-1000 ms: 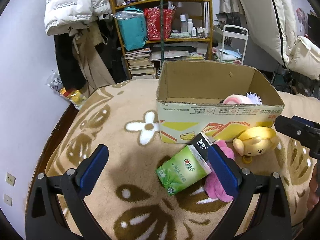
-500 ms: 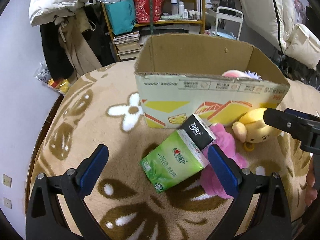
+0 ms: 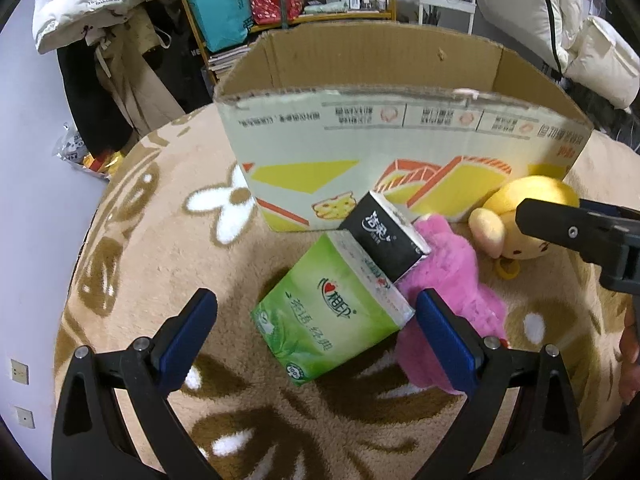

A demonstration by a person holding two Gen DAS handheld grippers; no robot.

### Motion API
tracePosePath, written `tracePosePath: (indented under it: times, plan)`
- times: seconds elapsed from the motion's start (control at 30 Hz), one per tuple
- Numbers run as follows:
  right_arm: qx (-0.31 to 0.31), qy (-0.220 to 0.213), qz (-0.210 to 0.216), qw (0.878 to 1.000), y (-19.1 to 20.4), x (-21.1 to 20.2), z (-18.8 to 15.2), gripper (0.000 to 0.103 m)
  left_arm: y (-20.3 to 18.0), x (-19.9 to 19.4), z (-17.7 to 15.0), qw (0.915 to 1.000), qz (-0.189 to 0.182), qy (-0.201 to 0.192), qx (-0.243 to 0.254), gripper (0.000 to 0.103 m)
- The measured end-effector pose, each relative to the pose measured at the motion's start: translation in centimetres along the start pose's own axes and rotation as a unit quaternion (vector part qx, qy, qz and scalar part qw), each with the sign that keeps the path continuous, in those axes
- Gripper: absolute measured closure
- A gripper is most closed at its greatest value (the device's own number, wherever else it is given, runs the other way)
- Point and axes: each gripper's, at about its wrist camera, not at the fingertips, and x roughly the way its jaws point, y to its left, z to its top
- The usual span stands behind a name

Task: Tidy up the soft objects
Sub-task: 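Lower left tool to the green tissue pack while right tool lowers to the yellow dog, then grasp the green tissue pack with left tool while right tool grasps the yellow dog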

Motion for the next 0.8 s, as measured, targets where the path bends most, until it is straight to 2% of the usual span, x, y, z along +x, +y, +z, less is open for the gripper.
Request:
tracePosePath:
  times: [0.2,0.5,0.57,0.6,0.73,0.8]
  plan:
    - [0.002,0.009,-0.006,1.000,-0.1,0.7,0.0,0.000,0.5,0.9,0.0,0.9995,-0.013,0.020,-0.018,0.005]
    - [0.010,0.018,-0.005,1.000,-0.5,1.3,0.0,0.000,1.4,1.5,-0.1,0.9986,-0.015,0.023,-0.044,0.005]
    - [0.013,0.021,-0.003,1.000,-0.7,1.4,0.2,0.000,1.5,1.5,-0.2,0.9980,-0.031,0.024,-0.049,0.020]
    - [0.013,0.022,-0.002,1.000,-0.6,1.5,0.2,0.000,1.7,1.7,-0.2,0.9971,-0.043,0.029,-0.056,0.020]
    - [0.014,0.019,0.008,1.000,-0.6,1.3,0.2,0.000,2.1,1.5,-0.3,0.9951,-0.053,0.032,-0.078,0.025]
    - [0.013,0.019,0.015,1.000,-0.4,1.2,0.2,0.004,2.3,1.3,-0.3,0.9942,-0.058,0.032,-0.086,0.028]
